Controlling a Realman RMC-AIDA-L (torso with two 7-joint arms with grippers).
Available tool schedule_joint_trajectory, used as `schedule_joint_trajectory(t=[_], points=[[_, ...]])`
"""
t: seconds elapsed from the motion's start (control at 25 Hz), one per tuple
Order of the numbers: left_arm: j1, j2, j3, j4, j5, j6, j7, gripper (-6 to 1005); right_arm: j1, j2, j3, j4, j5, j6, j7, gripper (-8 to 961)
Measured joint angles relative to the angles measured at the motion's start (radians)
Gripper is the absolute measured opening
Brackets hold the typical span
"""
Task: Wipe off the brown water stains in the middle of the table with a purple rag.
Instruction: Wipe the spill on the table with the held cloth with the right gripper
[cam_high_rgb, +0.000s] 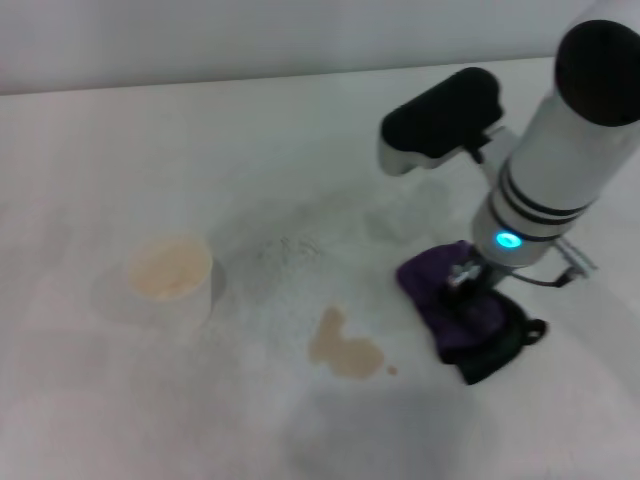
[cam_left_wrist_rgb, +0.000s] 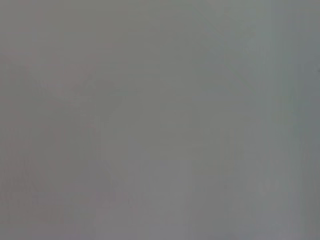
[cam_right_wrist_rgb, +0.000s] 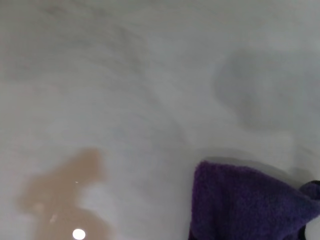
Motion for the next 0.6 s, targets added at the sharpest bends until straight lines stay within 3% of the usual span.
schedule_joint_trajectory(t=[0.36, 0.6], points=[[-0.024, 0.001, 0.002, 0.017, 0.01, 0.008, 0.008, 893, 0.11, 0.002, -0.173, 0.071, 0.201, -0.126, 0.007, 92], [-0.017, -0.001, 0.002, 0.02, 0.011, 0.009, 0.028, 893, 0.166, 0.002, -0.246, 0.042, 0.324, -0.169, 0.007, 92]])
